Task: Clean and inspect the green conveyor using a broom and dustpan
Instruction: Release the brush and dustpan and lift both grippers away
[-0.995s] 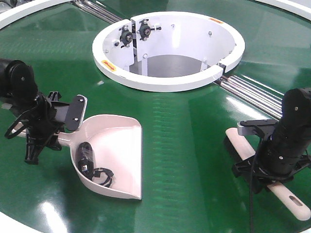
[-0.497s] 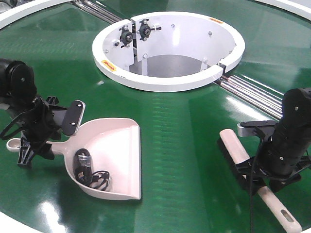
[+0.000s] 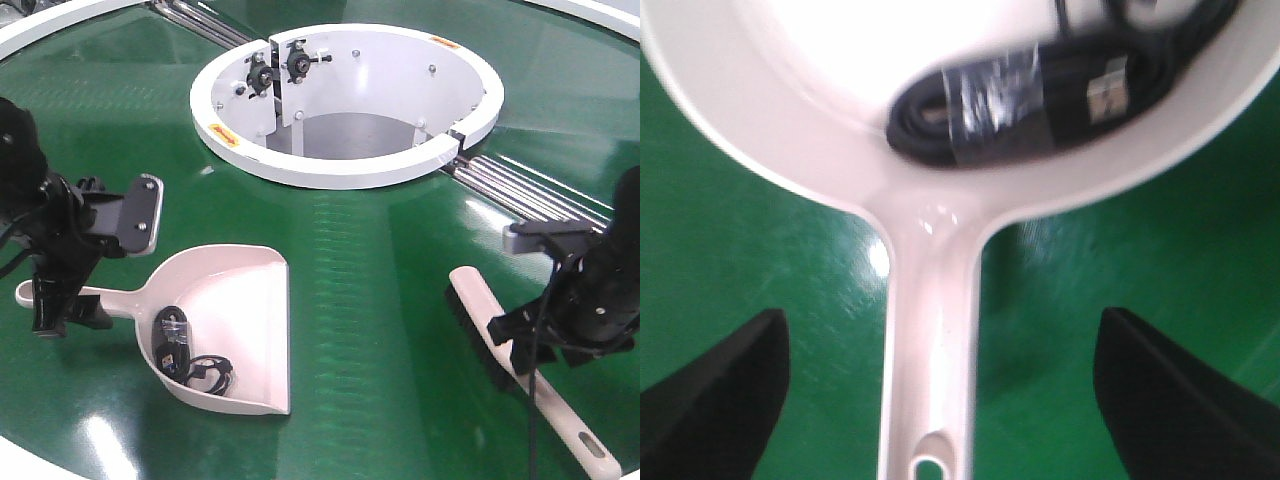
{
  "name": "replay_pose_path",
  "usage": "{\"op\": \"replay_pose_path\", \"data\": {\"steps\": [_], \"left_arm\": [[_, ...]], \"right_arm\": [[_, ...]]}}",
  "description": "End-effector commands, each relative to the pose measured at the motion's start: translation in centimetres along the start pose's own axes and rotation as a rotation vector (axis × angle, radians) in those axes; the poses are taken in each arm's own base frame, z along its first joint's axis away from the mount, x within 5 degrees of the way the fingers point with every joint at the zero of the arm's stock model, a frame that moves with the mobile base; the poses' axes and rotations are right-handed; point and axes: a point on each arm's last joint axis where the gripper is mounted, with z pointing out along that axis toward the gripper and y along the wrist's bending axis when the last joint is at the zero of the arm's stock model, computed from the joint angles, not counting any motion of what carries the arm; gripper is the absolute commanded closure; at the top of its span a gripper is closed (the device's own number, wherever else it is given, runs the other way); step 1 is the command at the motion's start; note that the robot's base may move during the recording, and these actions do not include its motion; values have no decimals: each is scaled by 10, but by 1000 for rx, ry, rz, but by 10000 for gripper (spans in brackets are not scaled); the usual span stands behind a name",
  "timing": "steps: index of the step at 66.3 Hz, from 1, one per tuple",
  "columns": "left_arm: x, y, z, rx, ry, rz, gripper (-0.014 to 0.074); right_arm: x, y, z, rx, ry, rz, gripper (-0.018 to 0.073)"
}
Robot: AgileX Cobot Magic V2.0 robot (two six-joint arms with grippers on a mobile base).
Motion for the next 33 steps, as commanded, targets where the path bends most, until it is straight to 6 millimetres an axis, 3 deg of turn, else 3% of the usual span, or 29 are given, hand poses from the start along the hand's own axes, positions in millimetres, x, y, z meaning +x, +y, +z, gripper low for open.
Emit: {"op": "replay_pose_path", "data": {"steps": [1,20,33], "left_arm": [[-9,-7,-39,-96,-98,-99,6],[-16,-24,-96,-264,-286,-294,6],[-22,-46,-142,-378,-488,-386,6]], "right_arm": [[2,0,-36,11,-178,-20,120],[22,6,-99,-1,-544,-18,120],[49,8,-142,3,-782,-32,120]]}}
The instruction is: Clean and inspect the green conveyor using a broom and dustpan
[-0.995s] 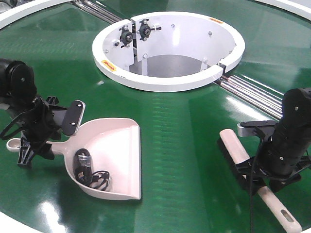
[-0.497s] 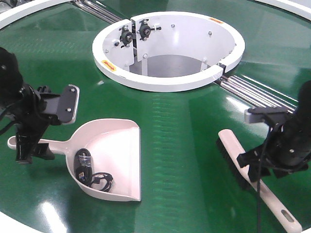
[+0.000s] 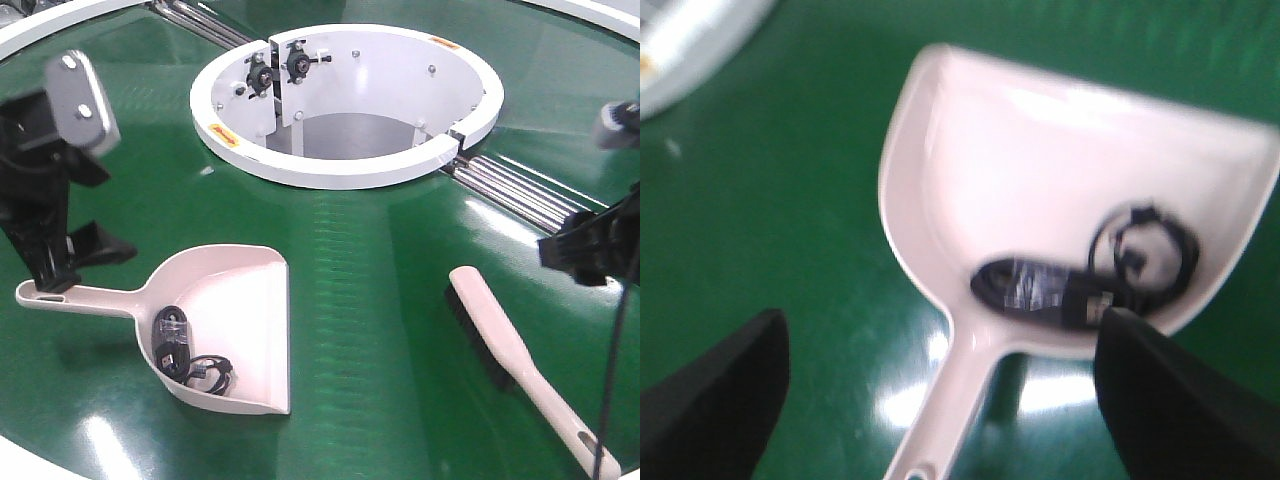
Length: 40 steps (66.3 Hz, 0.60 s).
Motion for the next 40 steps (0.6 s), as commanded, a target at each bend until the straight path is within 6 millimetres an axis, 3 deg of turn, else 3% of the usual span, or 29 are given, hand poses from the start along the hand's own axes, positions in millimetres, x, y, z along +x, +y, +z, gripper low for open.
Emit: {"op": "replay_pose_path", "data": {"steps": [1,12,21,33,40], "left_arm": [[-17,-6,-40,-102,-170,-67,6],[-19,-13,-76,-211,-273,-221,6],[-18,-25,-103,-267,-379,-348,6],[8,-54,-97,-328,-457,-421,7],[36,-83,-92,-392,-525,-457,19]], "right_arm": [[-9,1,-34,4,-201,-27,120],[4,3,-69,17,-424,-57,120],[32,2,-77,27,-553,-57,120],[82,1,-79,35,-665,-59,120],[107,1,-78,33,-721,-55,121]]}}
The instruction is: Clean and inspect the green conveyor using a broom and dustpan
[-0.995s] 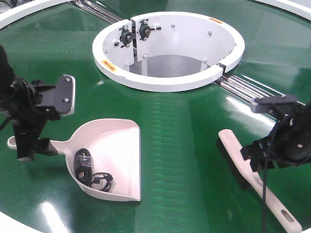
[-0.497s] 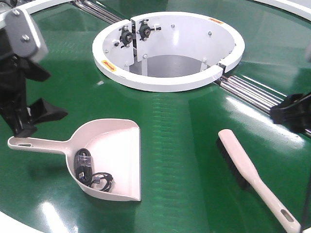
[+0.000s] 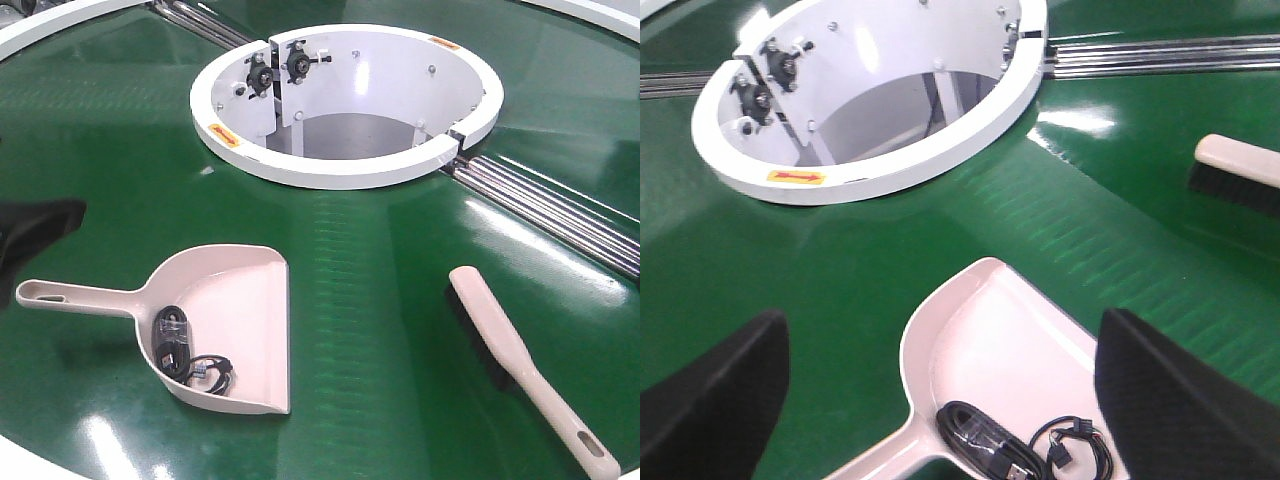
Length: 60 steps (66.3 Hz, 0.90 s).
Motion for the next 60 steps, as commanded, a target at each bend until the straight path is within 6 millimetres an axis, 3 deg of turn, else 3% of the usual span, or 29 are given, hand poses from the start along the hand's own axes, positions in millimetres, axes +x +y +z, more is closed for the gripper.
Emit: {"op": "replay_pose_path", "data": {"steps": [1,16,28,38,48,50,60], "left_arm": [[10,-6,-18,-94,-178,-56,23],[92,-31,-23,-213,-257,-119,94],[134,-40,-10,-235,-228,-202,158],[139,-39,-7,-250,-234,-225,258],[139,-40,-7,-244,-227,-226,606],[139,-40,-7,-244,-227,-226,605],[137,-38,-8,-264,-251,-224,604]], "right_arm": [[-2,0,-14,13,-165,-3,122],[40,-1,-18,29,-270,-16,123],[52,-1,-14,31,-267,-16,125],[52,-1,-14,32,-262,-23,203],[52,-1,-14,32,-261,-23,513],[52,-1,-14,31,-259,-22,577],[53,0,-14,28,-247,-17,568]]}}
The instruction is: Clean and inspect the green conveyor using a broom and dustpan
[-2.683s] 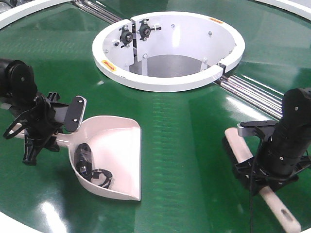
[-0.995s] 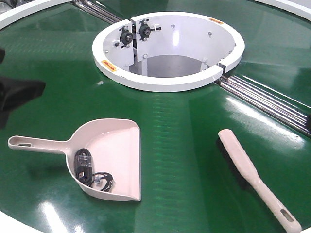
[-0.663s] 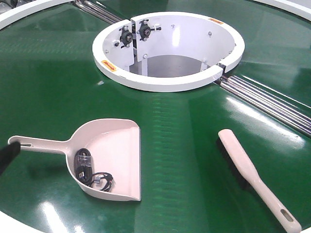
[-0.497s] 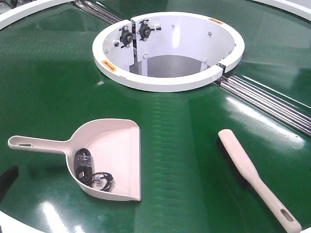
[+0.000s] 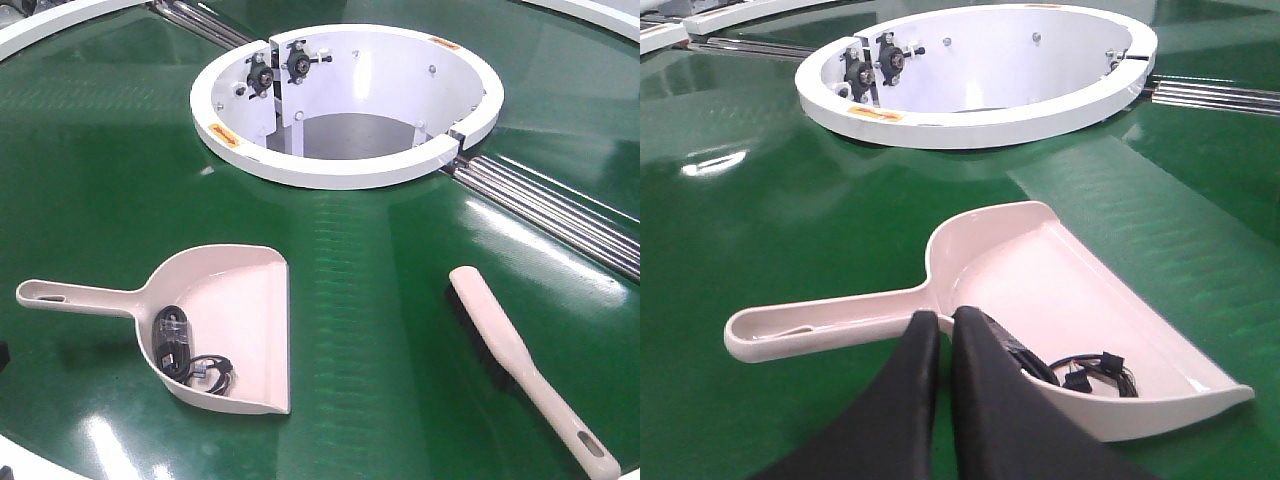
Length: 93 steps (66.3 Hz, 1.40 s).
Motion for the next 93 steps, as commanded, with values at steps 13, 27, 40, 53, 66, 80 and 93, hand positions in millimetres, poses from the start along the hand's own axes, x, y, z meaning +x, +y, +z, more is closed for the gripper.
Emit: {"op": "replay_pose_path", "data": {"steps": [13,27,40,53,66,80,93], "left_arm": [[-16,5,-2,-47,-101,-26,604],[-16,5,-2,-47,-101,-26,604],[-16,5,-2,-47,-101,-26,604],[-3,4,-1,-42,-76,-67,604],[24,5,-10,-113,-160,-102,604],[63,4,-19,-212,-273,-127,604],[65,7,-25,-284,-277,-152,604]], "right_arm": [[-15,-1,-2,12,-89,-3,568],[-15,-1,-2,12,-89,-3,568],[-15,-1,-2,12,-89,-3,568],[-15,-1,-2,12,-89,-3,568],[-15,-1,-2,11,-89,-2,569],[-15,-1,-2,11,-89,-2,569],[-15,-1,-2,11,-89,-1,569]]}}
